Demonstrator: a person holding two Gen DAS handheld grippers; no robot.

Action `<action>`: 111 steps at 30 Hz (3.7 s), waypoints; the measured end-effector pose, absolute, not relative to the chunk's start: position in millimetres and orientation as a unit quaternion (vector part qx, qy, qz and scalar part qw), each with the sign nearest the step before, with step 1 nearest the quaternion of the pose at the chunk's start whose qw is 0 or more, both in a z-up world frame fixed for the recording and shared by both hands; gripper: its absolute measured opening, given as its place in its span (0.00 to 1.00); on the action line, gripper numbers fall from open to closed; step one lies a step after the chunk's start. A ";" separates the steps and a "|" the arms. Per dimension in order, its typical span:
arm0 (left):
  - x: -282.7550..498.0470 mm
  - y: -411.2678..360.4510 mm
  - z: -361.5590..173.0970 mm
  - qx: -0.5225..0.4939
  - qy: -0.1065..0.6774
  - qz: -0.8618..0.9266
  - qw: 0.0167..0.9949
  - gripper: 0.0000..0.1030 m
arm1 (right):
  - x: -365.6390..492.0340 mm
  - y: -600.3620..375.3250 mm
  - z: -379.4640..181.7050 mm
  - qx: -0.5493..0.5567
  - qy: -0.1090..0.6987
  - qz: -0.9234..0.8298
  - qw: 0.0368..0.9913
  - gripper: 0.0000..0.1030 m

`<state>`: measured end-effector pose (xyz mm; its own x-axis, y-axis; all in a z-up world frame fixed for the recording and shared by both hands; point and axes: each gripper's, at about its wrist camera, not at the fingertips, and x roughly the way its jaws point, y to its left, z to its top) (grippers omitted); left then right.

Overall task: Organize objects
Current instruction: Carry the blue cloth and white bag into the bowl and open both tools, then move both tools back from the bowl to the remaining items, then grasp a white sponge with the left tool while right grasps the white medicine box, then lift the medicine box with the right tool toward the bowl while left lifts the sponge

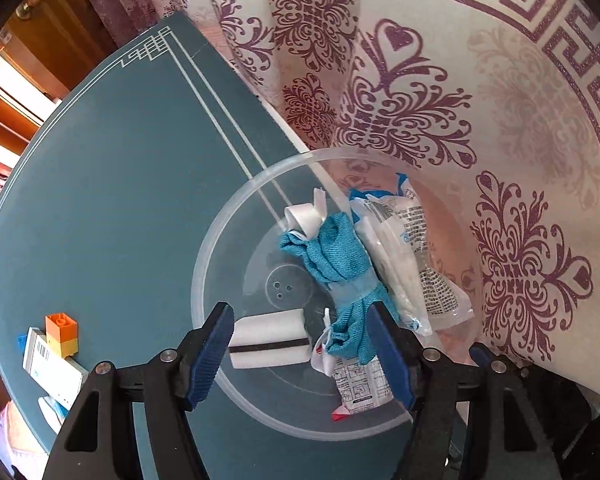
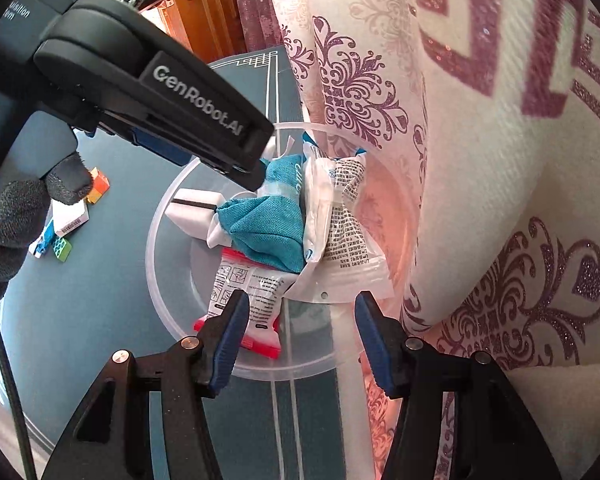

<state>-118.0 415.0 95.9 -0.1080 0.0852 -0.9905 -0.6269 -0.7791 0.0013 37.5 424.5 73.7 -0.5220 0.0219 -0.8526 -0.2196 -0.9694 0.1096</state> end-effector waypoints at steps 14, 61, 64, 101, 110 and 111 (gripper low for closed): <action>-132.6 345.2 91.5 -0.635 0.195 0.731 0.158 0.70 | 30.8 414.6 80.2 -0.476 0.088 0.874 0.048 0.55; -104.3 47.1 76.1 -0.622 0.006 0.782 0.040 0.72 | -13.4 285.3 120.9 -0.524 0.095 0.846 -0.027 0.55; -101.8 31.3 74.6 -0.618 -0.006 0.785 0.036 0.72 | -22.9 279.3 118.9 -0.531 0.107 0.840 -0.033 0.55; -167.5 -0.1 45.7 -0.595 -0.021 0.797 0.106 0.76 | -200.3 156.4 51.7 -0.567 0.123 0.799 -0.157 0.73; -167.4 5.5 36.8 -0.595 -0.022 0.794 0.121 0.68 | -210.5 146.3 33.6 -0.570 0.134 0.793 -0.170 0.73; -166.9 5.4 37.6 -0.592 -0.023 0.797 0.120 0.66 | -210.4 146.0 32.3 -0.571 0.136 0.792 -0.170 0.69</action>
